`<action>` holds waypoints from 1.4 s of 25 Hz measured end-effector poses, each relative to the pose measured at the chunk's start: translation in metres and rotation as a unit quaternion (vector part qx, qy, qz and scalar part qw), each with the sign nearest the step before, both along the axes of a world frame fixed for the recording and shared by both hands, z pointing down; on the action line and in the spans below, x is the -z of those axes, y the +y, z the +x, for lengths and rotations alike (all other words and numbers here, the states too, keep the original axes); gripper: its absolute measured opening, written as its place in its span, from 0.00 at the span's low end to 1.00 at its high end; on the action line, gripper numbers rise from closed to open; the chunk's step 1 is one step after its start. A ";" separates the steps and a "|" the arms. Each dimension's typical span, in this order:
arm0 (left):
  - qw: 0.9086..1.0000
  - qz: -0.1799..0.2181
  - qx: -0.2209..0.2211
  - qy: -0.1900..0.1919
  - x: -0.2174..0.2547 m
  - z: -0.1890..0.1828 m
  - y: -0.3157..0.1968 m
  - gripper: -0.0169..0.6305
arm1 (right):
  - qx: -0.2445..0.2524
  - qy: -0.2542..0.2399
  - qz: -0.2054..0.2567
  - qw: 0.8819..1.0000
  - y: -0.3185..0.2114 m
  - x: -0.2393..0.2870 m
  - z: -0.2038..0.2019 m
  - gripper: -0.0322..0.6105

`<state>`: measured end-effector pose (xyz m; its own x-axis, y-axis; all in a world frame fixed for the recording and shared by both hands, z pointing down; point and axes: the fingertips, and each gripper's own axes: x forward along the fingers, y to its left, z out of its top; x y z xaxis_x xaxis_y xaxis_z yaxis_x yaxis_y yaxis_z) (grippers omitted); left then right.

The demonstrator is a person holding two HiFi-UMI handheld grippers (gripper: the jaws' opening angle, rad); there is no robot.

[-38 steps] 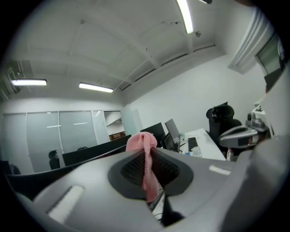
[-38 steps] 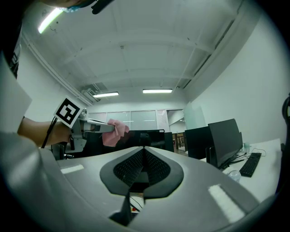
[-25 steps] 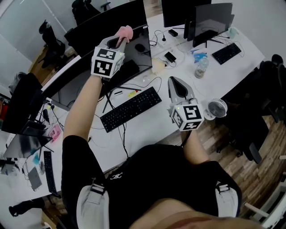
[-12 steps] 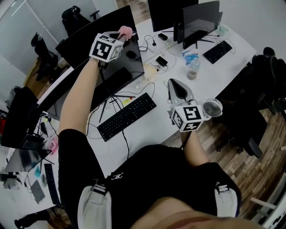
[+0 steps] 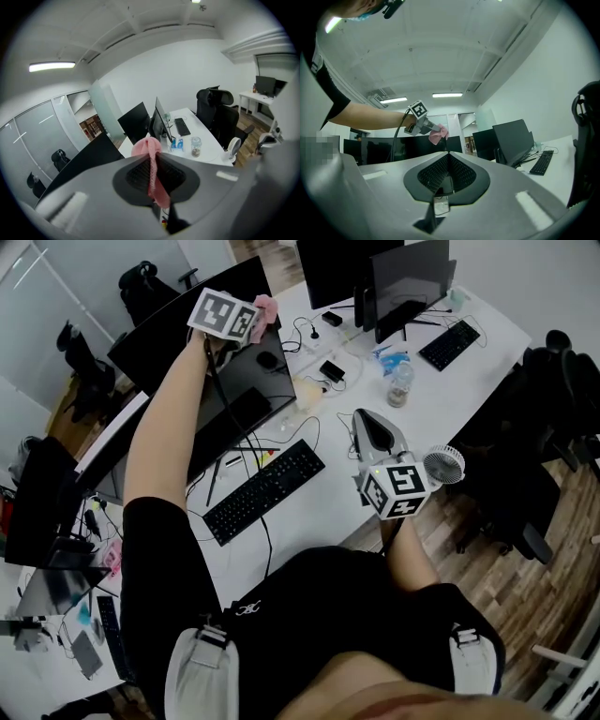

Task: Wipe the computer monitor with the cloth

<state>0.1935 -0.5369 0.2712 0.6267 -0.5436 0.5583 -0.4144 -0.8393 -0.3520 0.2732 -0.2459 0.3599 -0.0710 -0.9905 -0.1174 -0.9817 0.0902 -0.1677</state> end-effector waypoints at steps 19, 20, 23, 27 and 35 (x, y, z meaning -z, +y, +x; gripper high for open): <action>0.984 0.061 0.009 -0.169 -0.012 -0.014 0.003 0.13 | 0.015 0.035 -0.010 0.999 -0.006 -0.005 -0.016 0.05; 0.983 0.064 0.010 -0.175 -0.012 -0.018 0.003 0.13 | 0.017 0.035 -0.012 0.999 -0.006 -0.006 -0.018 0.05; 0.981 0.056 0.009 -0.185 -0.015 -0.030 0.011 0.13 | 0.026 0.035 -0.012 0.999 -0.004 -0.007 -0.025 0.05; 0.980 0.033 0.007 -0.194 -0.028 -0.052 0.023 0.13 | 0.049 0.040 -0.014 0.998 -0.006 -0.008 -0.039 0.05; 0.985 0.032 0.032 -0.168 -0.024 -0.106 0.031 0.13 | 0.099 0.043 -0.023 0.994 -0.012 -0.012 -0.087 0.05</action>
